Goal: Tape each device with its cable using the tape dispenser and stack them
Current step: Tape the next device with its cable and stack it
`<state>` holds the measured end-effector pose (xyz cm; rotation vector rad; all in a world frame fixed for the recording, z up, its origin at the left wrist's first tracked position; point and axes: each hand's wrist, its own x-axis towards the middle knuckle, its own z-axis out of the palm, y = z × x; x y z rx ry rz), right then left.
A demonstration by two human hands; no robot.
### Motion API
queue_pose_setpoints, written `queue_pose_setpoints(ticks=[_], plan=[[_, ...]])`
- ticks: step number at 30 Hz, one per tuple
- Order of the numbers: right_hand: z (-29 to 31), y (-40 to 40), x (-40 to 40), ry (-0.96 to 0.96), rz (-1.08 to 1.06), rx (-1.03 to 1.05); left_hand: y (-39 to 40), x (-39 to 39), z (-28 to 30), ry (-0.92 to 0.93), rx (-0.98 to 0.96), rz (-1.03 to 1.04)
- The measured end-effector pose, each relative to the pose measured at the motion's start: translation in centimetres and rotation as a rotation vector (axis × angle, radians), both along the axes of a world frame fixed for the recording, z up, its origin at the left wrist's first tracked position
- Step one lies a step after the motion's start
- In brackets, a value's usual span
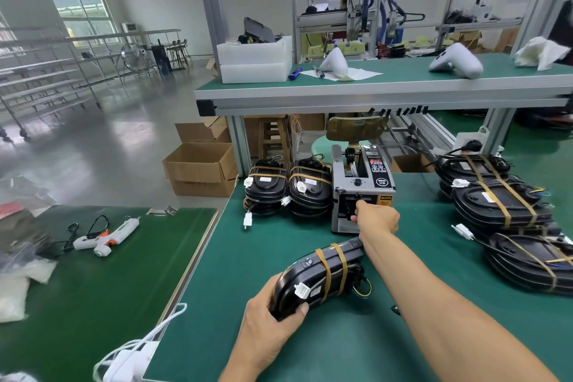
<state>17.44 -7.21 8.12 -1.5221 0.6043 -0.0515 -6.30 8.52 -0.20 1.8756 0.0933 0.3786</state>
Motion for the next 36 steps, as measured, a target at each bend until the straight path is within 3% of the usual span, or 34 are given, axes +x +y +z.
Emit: queue_pose_setpoints(ticks=[8, 11, 20, 26, 36], plan=[[0.7, -4.3, -3.8, -0.093, 0.566, 0.166, -0.1, 0.0, 0.1, 0.001, -0.004, -0.01], [2.2, -5.3, -6.6, -0.169, 0.69, 0.138, -0.1, -0.1, 0.1, -0.003, -0.015, -0.004], [3.9, -2.7, -15.7, -0.408, 0.774, -0.134, -0.3, -0.1, 0.3, 0.002, 0.002, 0.022], [2.9, -1.6, -16.5, -0.41, 0.725, -0.304, -0.4, -0.3, 0.7, 0.006, -0.012, 0.016], [2.0, -1.3, -16.1, -0.403, 0.721, -0.361, -0.2, -0.1, 0.3, 0.007, 0.007, 0.022]])
